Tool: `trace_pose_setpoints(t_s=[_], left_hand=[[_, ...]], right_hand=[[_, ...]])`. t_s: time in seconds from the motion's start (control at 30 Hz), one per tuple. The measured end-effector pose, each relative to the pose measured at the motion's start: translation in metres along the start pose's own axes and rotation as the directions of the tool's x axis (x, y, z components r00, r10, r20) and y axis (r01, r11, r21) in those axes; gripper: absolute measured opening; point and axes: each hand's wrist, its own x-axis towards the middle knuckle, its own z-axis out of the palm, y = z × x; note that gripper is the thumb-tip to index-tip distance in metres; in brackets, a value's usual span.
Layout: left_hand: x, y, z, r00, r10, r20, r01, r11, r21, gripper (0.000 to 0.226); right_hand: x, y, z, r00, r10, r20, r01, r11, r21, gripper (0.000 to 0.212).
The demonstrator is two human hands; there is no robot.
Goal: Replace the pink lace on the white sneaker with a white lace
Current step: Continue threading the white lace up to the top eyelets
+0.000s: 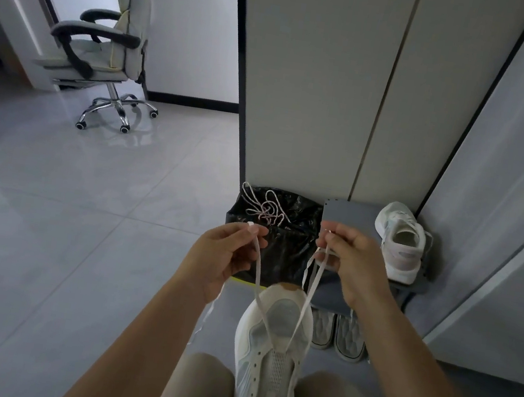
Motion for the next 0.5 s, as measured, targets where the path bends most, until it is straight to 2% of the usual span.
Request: trace_pose_setpoints(t_s=[0.13,0.27,0.5], left_hand=[[-0.003,-0.001,0.0,1.0,0.004,0.008,-0.004,1.0,-0.008,0.018],[-0.008,-0.003,-0.004,1.0,0.003,0.004,-0.003,0.999,-0.047,0.015],[-0.023,-0.024,-0.005,0.997,-0.078,-0.012,0.076,0.989,-0.127,0.016]], right_hand=[[0.006,-0.01,-0.003,0.992,-0.091,-0.083,0.085,0.994,-0.069,0.022],[0.011,-0.011,-0.016,0.971,-0.152,-0.185,0.144,0.988,-0.059,0.021],[0.025,-0.013,-0.047,0.936,-0.169,-0.308,0.15,0.985,-0.085,0.023]])
